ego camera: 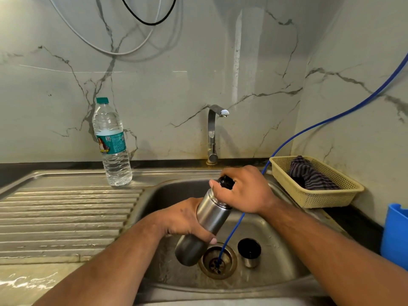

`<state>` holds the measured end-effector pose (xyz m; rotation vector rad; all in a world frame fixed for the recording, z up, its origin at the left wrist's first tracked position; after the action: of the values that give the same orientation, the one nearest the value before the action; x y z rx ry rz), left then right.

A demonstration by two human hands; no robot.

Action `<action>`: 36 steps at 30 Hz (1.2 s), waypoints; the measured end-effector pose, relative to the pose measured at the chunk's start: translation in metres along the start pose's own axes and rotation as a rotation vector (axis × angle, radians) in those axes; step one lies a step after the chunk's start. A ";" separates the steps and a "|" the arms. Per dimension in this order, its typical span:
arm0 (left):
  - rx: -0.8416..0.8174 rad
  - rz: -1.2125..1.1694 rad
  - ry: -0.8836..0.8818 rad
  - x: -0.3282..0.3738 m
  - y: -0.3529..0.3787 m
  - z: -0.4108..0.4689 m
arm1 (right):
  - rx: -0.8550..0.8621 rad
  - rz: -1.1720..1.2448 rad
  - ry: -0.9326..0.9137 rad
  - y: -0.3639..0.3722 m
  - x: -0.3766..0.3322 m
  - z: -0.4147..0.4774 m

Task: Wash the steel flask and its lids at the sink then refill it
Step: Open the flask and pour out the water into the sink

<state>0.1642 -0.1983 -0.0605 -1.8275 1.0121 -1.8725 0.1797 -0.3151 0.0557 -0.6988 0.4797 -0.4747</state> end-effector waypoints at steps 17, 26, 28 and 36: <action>0.150 0.134 -0.046 -0.004 -0.001 0.015 | -0.344 -0.088 0.390 0.020 0.031 -0.014; 0.051 0.082 -0.038 -0.010 -0.004 0.002 | -0.477 0.028 0.026 0.018 -0.002 -0.012; 0.048 0.064 -0.050 -0.013 -0.006 0.000 | -0.544 0.063 -0.058 0.025 -0.010 -0.016; 0.088 0.150 -0.058 -0.021 -0.005 0.002 | -0.546 0.076 0.135 0.019 0.011 -0.018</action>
<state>0.1697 -0.1808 -0.0723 -1.6973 1.0006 -1.7378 0.1827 -0.3173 0.0277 -1.1722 0.7739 -0.3196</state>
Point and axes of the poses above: each hand's wrist, its own z-axis towards the middle knuckle, its own y-axis out of the palm, x = y × z, the point moved 10 cm from there along z, towards the middle knuckle, and after that the axes turned 3 degrees about x, right-handed, at the moved point
